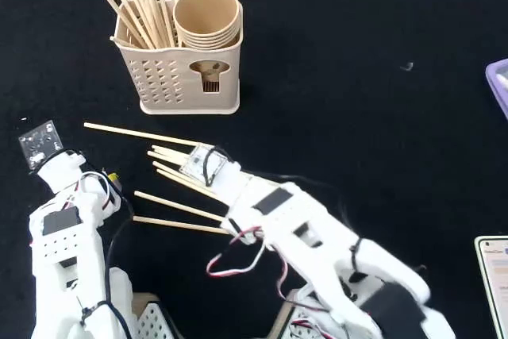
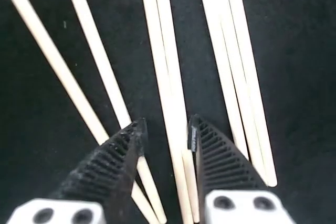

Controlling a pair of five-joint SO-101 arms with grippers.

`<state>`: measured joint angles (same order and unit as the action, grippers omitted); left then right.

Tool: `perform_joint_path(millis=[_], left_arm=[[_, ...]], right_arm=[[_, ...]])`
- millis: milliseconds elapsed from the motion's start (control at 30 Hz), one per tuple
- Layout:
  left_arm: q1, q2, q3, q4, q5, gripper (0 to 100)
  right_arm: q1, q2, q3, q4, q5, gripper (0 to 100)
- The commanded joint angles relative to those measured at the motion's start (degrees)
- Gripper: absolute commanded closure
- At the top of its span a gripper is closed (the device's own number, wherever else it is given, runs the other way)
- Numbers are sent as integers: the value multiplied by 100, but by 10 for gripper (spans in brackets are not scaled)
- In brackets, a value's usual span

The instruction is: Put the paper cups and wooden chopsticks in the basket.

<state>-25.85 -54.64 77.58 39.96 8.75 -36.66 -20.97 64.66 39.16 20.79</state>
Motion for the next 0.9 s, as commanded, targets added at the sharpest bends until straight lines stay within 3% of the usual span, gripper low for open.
perform_joint_path(millis=[0, 100, 333, 633, 867], left_arm=[[84, -105, -40, -79, 18, 791], [84, -105, -40, -79, 18, 791], [84, -105, -40, -79, 18, 791], [84, -105, 75, -334, 18, 791], [84, -105, 84, -352, 18, 791]], right_arm=[[-70, 286, -391, 185, 53, 874], [-70, 242, -382, 149, 53, 989], [255, -418, -382, 440, 53, 988], [422, -2440, -488, 1512, 0, 988], [316, -3855, -1692, 1705, -299, 988]])
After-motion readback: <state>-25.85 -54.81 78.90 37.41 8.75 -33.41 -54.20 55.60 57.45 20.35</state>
